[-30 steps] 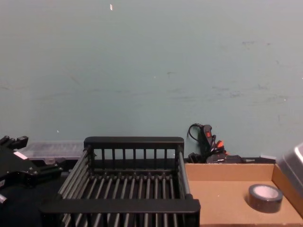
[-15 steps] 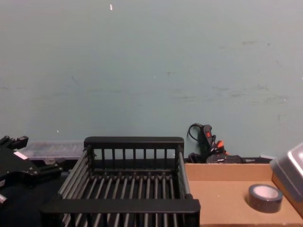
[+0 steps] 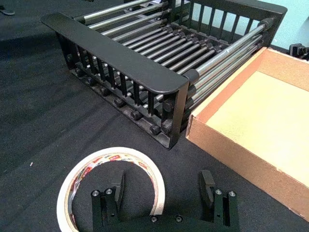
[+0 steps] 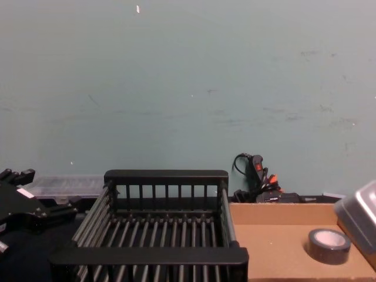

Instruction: Pick up the white tape and place it into the black box , Pick up the silver tape and place it into the brown box.

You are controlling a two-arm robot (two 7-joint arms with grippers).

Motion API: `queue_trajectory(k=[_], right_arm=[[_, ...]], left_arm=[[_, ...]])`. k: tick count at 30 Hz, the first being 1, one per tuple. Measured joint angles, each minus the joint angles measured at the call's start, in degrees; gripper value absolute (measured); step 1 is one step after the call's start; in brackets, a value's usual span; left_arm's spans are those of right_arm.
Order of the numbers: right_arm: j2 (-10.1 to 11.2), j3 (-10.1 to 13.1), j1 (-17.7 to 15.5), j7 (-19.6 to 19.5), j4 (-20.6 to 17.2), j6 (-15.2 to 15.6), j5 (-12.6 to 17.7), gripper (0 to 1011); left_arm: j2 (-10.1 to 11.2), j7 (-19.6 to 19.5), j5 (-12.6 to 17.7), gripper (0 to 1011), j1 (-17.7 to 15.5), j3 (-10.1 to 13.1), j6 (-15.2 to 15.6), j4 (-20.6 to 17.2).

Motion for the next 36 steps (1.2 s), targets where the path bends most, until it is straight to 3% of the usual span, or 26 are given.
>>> queue_trajectory(k=[16, 23, 36], right_arm=[[-0.03, 0.02, -0.02, -0.1, -0.04, 0.12, -0.11, 981], [-0.01, 0.02, -0.01, -0.1, -0.07, 0.12, -0.06, 824], [0.0, 0.02, -0.02, -0.1, -0.07, 0.11, -0.01, 416]], left_arm=[[0.0, 0.0, 0.0, 1001, 0.0, 0.0, 0.0, 0.0], [0.0, 0.0, 0.0, 1001, -0.01, 0.0, 0.0, 0.0], [0.0, 0.0, 0.0, 1001, 0.0, 0.0, 0.0, 0.0]])
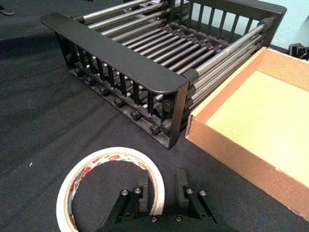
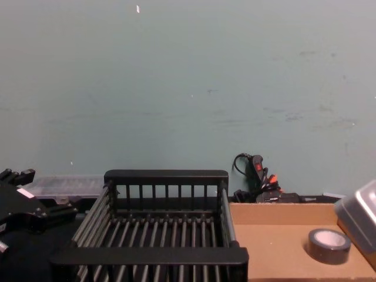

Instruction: Pick up the white tape and place it into the black box , Pick up the silver tape and place it into the brown box.

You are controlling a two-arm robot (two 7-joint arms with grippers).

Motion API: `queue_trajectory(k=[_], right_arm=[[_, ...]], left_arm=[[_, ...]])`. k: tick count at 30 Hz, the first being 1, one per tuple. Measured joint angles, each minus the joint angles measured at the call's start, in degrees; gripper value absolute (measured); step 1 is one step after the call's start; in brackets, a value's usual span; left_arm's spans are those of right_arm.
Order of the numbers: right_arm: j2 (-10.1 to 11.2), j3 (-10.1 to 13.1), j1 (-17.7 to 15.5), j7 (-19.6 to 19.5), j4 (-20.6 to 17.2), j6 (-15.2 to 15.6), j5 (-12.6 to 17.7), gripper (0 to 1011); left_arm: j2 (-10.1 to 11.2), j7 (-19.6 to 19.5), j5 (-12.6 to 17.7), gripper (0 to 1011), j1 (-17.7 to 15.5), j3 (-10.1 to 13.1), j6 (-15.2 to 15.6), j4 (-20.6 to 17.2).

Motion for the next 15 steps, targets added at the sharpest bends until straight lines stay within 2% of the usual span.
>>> queue_trajectory(k=[2, 3, 4, 7, 8, 10, 15], right_arm=[[0.0, 0.0, 0.0, 0.0, 0.0, 0.0, 0.01, 329], [0.0, 0.0, 0.0, 0.0, 0.0, 0.0, 0.01, 329], [0.0, 0.0, 0.0, 0.0, 0.0, 0.0, 0.02, 268], [0.0, 0.0, 0.0, 0.0, 0.0, 0.0, 0.03, 215], [0.0, 0.0, 0.0, 0.0, 0.0, 0.0, 0.03, 148], [0.0, 0.0, 0.0, 0.0, 0.0, 0.0, 0.03, 104], [0.0, 0.0, 0.0, 0.0, 0.0, 0.0, 0.03, 96]], left_arm=[[0.0, 0.0, 0.0, 1001, 0.0, 0.0, 0.0, 0.0], [0.0, 0.0, 0.0, 1001, 0.0, 0.0, 0.0, 0.0], [0.0, 0.0, 0.0, 1001, 0.0, 0.0, 0.0, 0.0], [0.0, 0.0, 0.0, 1001, 0.0, 0.0, 0.0, 0.0], [0.0, 0.0, 0.0, 1001, 0.0, 0.0, 0.0, 0.0], [0.0, 0.0, 0.0, 1001, 0.0, 0.0, 0.0, 0.0], [0.0, 0.0, 0.0, 1001, 0.0, 0.0, 0.0, 0.0]])
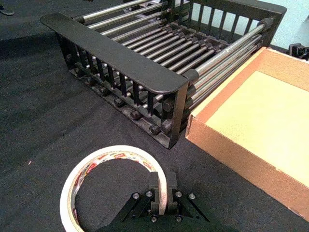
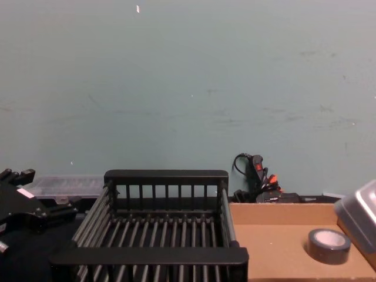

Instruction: Pick up the white tape and place it into the black box , Pick up the silver tape and place it into the brown box.

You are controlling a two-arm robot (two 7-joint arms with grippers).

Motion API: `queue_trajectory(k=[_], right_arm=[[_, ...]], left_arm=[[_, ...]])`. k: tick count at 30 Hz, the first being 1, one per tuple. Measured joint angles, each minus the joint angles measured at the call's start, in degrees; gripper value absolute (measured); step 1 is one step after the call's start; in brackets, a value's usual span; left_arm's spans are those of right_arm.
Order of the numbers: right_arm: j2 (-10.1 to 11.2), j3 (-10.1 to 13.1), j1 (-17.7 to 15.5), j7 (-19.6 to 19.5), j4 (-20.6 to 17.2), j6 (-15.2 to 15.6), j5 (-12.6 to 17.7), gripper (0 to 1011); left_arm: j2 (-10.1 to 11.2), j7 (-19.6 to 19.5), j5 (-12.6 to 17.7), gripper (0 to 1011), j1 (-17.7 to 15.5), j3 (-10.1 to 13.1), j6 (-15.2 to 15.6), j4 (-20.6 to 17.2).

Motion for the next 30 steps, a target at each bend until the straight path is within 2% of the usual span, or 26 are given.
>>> queue_trajectory(k=[15, 30], right_arm=[[0.56, 0.21, 0.0, 2.1, -0.14, -0.8, 1.96, 96], [3.3, -0.08, 0.33, 4.8, -2.87, -2.94, 5.05, 96]], left_arm=[[0.0, 0.0, 0.0, 1001, 0.0, 0.0, 0.0, 0.0], [0.0, 0.0, 0.0, 1001, 0.0, 0.0, 0.0, 0.0]])
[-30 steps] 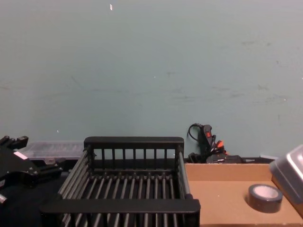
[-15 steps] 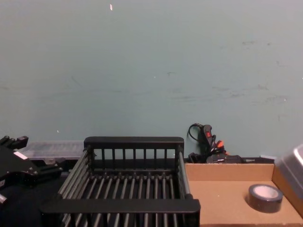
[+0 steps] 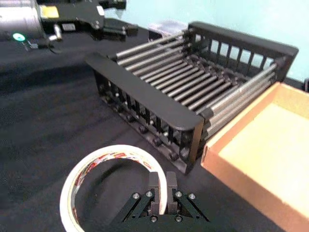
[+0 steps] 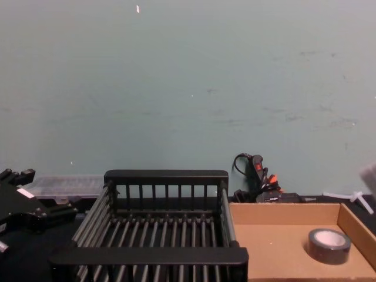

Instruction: Pick up the white tape and place it into the black box , Pick up the silver tape and place it into the brown box.

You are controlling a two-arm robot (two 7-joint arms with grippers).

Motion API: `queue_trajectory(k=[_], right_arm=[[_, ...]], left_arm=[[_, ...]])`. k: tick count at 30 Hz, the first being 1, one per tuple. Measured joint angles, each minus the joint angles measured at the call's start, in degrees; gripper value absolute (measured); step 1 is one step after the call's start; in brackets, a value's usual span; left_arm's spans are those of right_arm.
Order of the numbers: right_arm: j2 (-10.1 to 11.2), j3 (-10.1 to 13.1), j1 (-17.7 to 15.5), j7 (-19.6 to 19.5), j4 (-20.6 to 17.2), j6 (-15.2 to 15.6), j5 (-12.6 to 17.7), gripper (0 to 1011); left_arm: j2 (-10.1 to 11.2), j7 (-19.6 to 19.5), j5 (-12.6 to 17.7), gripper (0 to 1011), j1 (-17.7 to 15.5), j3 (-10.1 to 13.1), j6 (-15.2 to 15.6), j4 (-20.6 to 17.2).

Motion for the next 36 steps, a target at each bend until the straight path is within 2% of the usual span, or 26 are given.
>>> queue_trajectory(k=[10, 19, 25, 36], right_arm=[[2.11, -0.06, 1.13, 1.49, -2.4, -2.05, 2.45, 96], [2.78, -0.14, 2.77, 1.48, -3.23, -3.3, 3.74, 96], [2.25, -0.52, 4.96, 0.76, -2.49, -3.8, 3.87, 96], [-1.05, -1.67, 10.4, -1.18, 1.61, -3.87, 2.98, 96]], left_arm=[[0.0, 0.0, 0.0, 1001, 0.0, 0.0, 0.0, 0.0], [0.0, 0.0, 0.0, 1001, 0.0, 0.0, 0.0, 0.0], [0.0, 0.0, 0.0, 1001, 0.0, 0.0, 0.0, 0.0], [0.0, 0.0, 0.0, 1001, 0.0, 0.0, 0.0, 0.0]])
